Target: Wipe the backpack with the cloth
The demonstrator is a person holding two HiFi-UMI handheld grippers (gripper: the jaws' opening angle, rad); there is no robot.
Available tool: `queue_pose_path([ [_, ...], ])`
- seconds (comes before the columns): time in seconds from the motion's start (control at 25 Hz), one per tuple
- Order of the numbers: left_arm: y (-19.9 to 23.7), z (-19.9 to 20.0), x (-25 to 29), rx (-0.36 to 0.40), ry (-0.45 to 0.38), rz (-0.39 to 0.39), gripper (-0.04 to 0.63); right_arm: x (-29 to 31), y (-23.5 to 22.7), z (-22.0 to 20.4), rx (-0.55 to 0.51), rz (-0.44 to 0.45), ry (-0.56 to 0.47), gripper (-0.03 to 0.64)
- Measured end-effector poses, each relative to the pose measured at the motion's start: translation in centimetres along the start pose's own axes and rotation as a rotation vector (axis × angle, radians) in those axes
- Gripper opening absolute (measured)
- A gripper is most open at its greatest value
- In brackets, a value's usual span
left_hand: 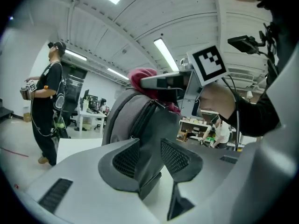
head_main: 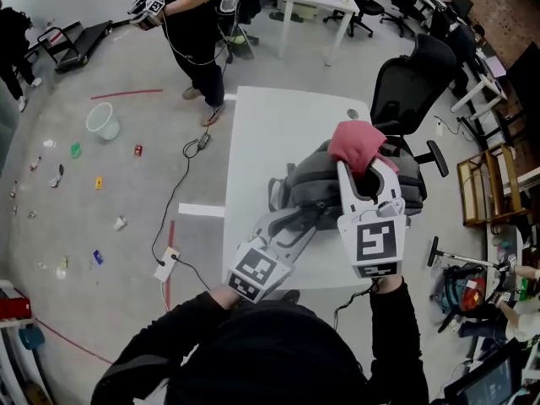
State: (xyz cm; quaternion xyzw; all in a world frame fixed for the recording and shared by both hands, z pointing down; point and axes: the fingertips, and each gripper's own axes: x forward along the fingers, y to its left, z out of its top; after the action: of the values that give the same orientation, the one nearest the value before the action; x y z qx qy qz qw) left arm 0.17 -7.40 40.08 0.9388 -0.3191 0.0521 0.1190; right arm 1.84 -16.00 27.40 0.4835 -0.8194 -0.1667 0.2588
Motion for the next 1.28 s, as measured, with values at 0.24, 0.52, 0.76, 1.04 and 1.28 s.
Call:
queue_pose_path([
  [0.24,1.3,0.3,-0.2,0.027,-0.010,-0.094,0.150,2.3,10.7,7.0,-0.007,0.250,-0.079,0.066],
  [0.52,1.2,-0.5,0.6,0.071,-0.010,-0.123,0.150,-3.9,8.6,9.7,0.428,0.228,-0.325,0.066],
  [0.76,0.6,-0.6,0.7,0.119,0.001,0.001,0.150,-7.8,3.2,2.6,0.514,0.115,-0.322,0.066],
  [1.04,-0.8,-1.1,1.4,0.150,0.024,0.143,0.156,-12.6,-7.0,-11.2,0.739,-0.191,-0.200,0.066],
  [1.28,0.3,-4.1,1.5,0.048,0.103,0.220,0.178,-16.3,-12.2,-18.1,0.804,-0.358,-0.142,0.066],
])
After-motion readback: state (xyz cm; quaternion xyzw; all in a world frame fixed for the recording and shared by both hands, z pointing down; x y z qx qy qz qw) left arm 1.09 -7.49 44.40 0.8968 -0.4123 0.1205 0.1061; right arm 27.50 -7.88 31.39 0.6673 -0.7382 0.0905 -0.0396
